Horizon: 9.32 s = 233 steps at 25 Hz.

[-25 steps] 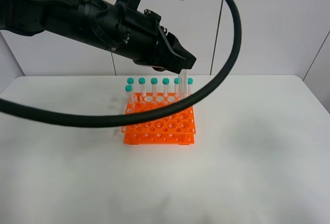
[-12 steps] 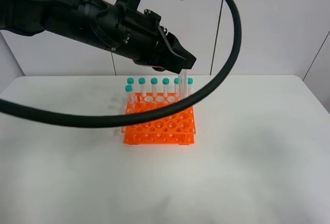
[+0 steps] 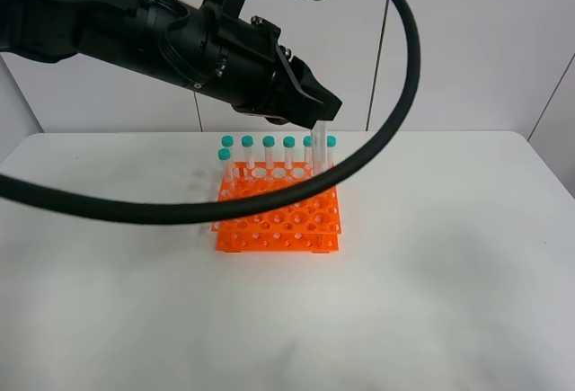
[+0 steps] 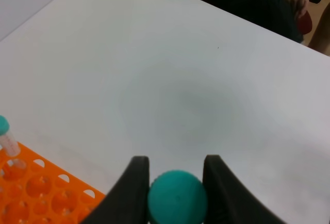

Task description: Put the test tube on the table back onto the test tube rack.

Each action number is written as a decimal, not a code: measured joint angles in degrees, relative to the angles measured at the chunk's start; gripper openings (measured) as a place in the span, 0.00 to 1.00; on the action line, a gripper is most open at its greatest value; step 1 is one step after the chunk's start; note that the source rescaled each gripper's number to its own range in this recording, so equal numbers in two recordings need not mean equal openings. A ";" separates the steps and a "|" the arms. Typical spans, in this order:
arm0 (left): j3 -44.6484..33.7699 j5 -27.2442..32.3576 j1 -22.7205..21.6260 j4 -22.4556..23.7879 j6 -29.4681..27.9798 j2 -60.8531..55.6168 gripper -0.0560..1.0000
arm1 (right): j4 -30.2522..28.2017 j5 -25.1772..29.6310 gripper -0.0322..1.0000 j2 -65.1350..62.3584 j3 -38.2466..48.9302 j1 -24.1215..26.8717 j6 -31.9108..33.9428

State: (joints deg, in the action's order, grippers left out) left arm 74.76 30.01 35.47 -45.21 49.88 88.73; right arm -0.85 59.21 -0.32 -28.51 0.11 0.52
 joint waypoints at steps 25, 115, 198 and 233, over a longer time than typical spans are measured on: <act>0.00 0.00 0.00 0.18 0.05 0.00 0.05 | 0.42 -0.18 0.86 0.00 0.06 0.00 0.00; -3.97 -33.91 -11.96 45.94 -51.90 21.97 0.05 | 0.85 -0.18 0.86 0.00 0.06 0.00 0.00; -4.03 -31.12 -12.07 47.50 -54.02 22.61 0.33 | 1.15 -0.18 0.86 0.00 0.06 0.00 0.00; -14.49 -14.55 -32.39 47.50 -53.80 5.53 0.33 | 1.39 -0.18 0.86 0.00 0.06 0.00 0.00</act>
State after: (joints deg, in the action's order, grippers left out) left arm 60.26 15.46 3.08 2.29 -3.92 94.26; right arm 0.54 59.02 -0.32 -28.44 0.11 0.52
